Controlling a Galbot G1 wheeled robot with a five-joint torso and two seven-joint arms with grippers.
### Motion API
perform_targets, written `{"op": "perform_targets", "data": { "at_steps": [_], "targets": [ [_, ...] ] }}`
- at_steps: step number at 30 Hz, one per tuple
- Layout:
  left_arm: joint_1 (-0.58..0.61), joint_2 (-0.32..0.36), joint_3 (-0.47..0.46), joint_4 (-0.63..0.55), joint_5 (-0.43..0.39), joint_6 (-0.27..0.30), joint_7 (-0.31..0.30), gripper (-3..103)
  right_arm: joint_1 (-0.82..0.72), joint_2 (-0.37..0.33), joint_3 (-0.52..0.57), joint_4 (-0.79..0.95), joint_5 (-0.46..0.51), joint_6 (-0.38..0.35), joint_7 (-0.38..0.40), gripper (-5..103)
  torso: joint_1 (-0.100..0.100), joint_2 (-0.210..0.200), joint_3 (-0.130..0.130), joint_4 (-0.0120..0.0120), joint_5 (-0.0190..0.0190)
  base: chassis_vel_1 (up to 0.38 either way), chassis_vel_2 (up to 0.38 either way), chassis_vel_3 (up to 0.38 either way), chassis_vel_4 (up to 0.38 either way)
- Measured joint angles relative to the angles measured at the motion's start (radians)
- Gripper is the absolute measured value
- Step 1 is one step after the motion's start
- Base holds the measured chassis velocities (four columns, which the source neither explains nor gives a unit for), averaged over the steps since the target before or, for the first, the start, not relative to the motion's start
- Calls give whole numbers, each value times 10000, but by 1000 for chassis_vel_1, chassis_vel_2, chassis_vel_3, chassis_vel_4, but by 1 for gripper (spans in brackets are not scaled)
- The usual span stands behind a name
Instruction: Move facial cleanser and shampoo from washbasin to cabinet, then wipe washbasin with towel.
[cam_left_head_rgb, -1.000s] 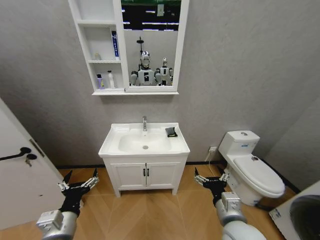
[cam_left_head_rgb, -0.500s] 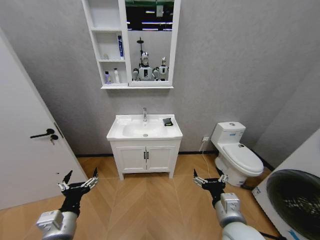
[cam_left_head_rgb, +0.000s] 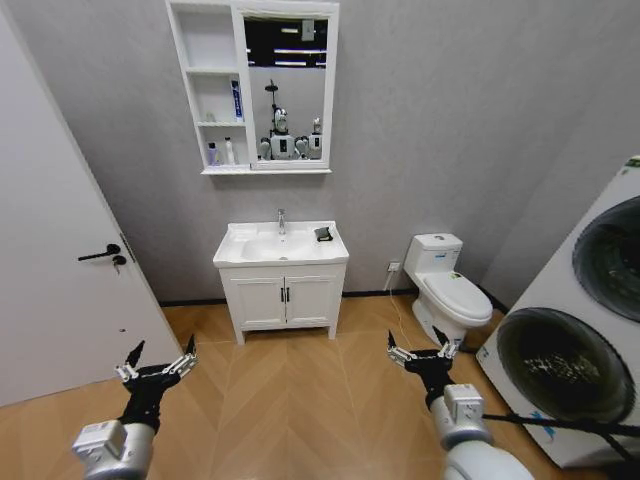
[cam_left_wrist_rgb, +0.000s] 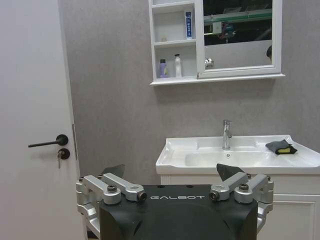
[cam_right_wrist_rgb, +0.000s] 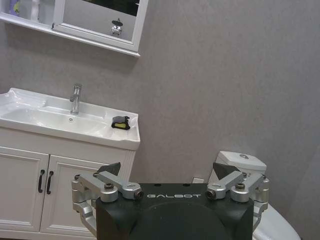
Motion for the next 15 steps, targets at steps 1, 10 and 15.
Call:
{"op": "perform_targets", "data": {
  "at_steps": [1,10,15],
  "targets": [
    [0,0,0,0,0,0,0,100,1,0,1,-1,-1,-3,1,100,1,0,0,0,3,-38,76,51,-46],
    [3,0,0,0,0,0,0,100,-3,3,2,0,-5,-10,5,100,-16,7,-5,-1,1,0,0,0,0],
    [3,0,0,0,0,0,0,100,-2,3,2,0,-5,-14,8,100,-15,7,-5,-2,1,0,0,0,0]
  ]
}}
